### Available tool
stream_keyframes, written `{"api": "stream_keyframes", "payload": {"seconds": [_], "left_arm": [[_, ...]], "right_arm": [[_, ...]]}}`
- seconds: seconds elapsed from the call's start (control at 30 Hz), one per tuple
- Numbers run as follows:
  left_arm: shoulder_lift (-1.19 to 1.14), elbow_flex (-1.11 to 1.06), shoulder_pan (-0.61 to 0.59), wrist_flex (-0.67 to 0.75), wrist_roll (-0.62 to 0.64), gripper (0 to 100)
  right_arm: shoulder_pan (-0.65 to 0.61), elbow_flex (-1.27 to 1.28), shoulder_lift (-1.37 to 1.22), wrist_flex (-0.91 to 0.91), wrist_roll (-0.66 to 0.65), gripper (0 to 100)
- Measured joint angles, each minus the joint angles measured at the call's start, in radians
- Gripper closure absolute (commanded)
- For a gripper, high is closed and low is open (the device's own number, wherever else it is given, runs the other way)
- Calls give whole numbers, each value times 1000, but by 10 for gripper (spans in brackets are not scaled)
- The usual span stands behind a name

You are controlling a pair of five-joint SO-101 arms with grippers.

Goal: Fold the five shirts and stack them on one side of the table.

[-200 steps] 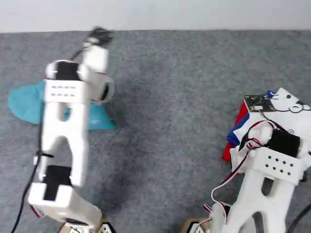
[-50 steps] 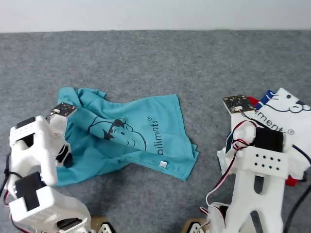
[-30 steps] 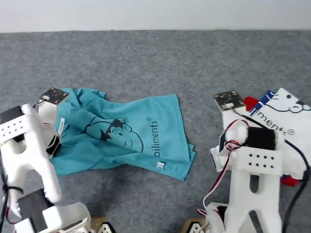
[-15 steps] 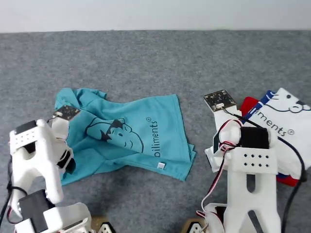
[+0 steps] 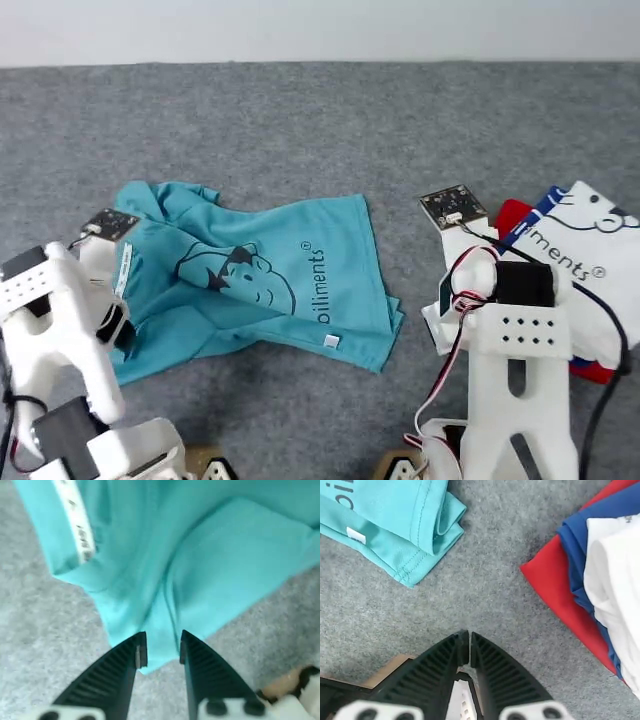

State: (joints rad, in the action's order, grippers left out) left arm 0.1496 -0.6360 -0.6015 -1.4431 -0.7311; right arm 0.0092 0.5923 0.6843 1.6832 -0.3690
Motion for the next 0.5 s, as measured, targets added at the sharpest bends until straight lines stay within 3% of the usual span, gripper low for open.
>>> {"api": "stream_keyframes", "payload": {"seconds": [0.3,0.5], "left_arm": [[3,-21,-2,-18,-26,876],[3,-26,-11,43,-26,841]], "right_arm": [[2,0,0,0,0,987],[0,0,0,0,0,987]]}}
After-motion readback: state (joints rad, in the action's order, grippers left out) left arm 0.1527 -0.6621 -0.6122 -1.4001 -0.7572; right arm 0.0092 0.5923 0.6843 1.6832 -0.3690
